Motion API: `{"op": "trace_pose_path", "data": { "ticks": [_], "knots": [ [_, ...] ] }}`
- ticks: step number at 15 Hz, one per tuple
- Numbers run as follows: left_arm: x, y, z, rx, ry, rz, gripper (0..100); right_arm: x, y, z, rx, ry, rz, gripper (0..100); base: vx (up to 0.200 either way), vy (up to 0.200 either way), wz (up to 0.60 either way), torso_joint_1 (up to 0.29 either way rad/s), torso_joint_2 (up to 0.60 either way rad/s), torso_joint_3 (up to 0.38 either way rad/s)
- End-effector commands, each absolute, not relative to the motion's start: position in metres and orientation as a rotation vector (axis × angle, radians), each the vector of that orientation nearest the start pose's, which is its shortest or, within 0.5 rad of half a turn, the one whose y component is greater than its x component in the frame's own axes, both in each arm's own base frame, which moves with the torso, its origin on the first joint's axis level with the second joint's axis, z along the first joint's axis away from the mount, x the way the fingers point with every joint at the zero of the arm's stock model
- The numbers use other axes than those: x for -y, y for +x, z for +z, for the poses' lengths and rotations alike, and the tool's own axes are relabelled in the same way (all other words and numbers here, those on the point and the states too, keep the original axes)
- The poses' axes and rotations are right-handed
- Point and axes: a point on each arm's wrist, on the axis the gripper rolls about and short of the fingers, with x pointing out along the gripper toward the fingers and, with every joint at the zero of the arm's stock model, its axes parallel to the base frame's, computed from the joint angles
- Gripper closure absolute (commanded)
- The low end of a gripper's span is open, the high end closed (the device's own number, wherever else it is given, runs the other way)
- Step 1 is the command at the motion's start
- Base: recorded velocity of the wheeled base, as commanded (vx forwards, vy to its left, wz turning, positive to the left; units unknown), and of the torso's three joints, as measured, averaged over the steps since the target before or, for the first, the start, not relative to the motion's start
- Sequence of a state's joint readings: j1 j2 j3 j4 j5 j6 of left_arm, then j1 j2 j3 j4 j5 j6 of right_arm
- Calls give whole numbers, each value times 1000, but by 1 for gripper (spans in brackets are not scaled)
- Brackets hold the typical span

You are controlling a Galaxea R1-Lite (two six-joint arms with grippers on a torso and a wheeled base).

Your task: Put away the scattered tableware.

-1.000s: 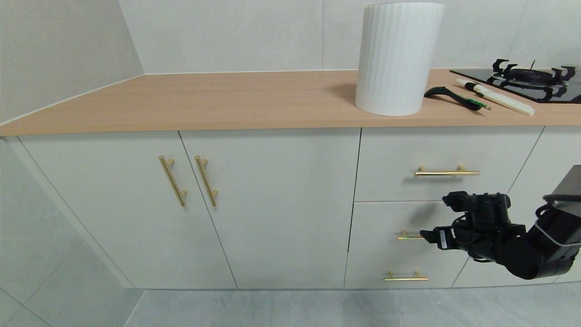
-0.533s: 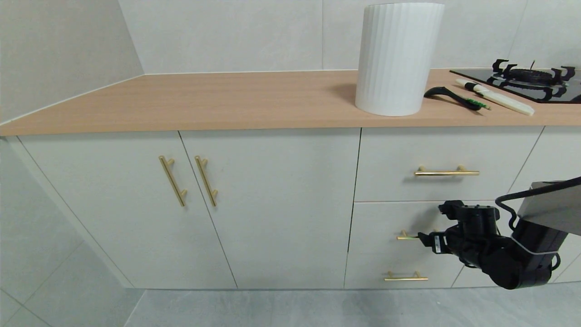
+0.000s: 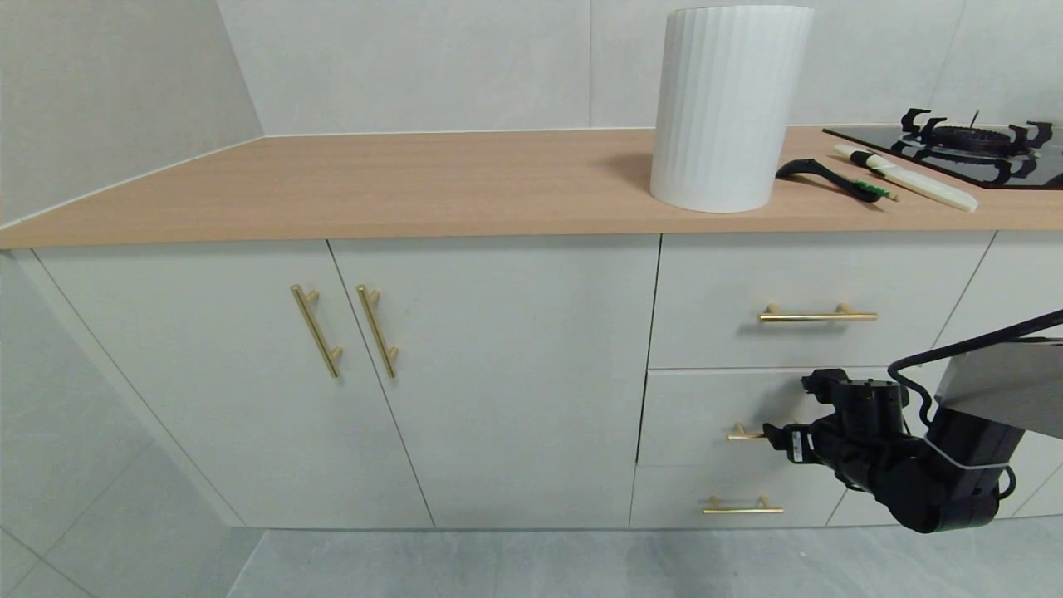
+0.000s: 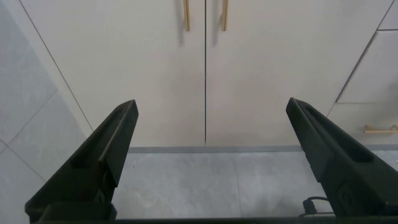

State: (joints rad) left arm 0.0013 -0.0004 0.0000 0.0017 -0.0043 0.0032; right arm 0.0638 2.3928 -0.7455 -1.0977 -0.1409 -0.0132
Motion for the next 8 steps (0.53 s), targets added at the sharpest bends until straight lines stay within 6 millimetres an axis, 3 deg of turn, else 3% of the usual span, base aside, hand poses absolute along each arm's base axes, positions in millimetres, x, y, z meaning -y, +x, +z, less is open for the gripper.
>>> {"op": "trace_pose_path", "data": {
  "ticks": [1,5,8],
  "knots": [
    [0,-23,75,-2,3,-3,0,-20,366,-28,-556,-72,-72,0,0,0,0,0,0,0],
    [0,-23,75,-2,3,-3,0,-20,363,-27,-564,-77,-69,0,0,0,0,0,0,0],
    [0,-23,75,-2,3,-3,0,-20,345,7,-613,-75,-39,0,0,0,0,0,0,0]
  ]
}}
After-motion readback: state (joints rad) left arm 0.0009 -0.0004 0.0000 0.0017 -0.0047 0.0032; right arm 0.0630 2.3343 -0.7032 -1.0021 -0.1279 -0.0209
